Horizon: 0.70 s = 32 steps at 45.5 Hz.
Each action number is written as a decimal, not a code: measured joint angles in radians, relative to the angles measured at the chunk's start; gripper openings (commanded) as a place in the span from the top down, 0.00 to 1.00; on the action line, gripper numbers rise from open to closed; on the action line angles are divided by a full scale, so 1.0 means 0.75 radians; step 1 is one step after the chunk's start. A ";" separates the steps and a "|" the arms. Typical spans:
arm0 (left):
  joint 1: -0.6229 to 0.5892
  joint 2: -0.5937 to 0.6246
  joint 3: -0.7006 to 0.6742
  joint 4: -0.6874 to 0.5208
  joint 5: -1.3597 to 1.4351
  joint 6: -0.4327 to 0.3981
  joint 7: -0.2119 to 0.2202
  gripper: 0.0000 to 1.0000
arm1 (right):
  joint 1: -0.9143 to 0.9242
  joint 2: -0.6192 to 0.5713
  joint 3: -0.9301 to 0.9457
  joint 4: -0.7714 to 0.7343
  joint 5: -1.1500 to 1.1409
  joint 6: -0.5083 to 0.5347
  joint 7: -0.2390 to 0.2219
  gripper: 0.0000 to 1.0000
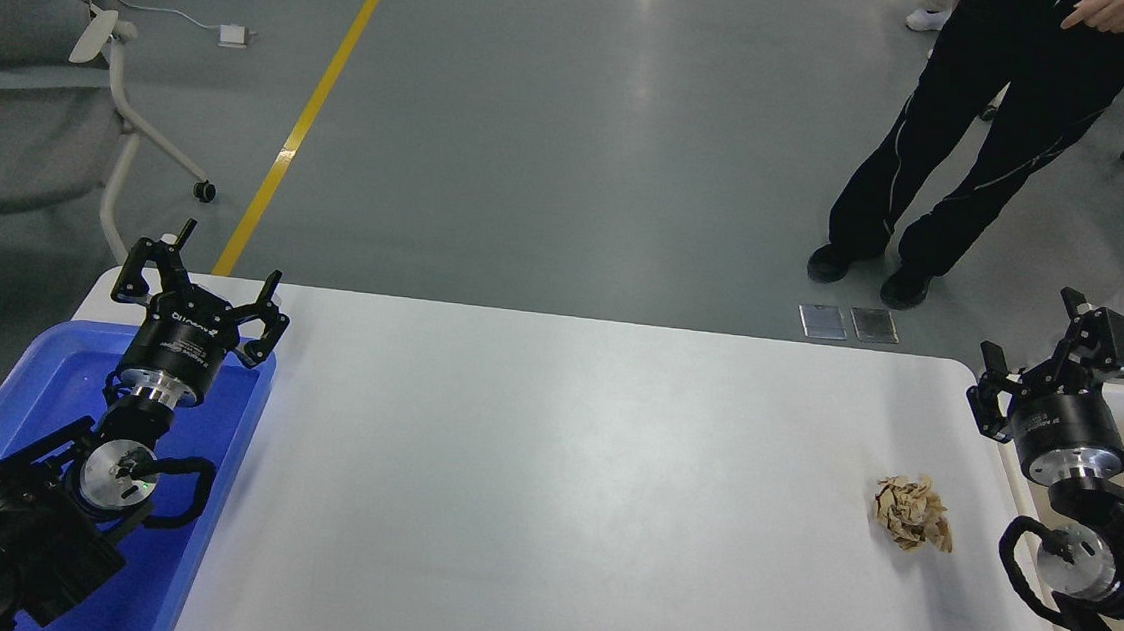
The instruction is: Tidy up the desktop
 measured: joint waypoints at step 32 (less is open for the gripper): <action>0.000 0.000 0.000 0.000 0.000 0.000 0.001 0.00 | -0.011 -0.063 0.001 -0.005 -0.001 0.004 0.002 0.00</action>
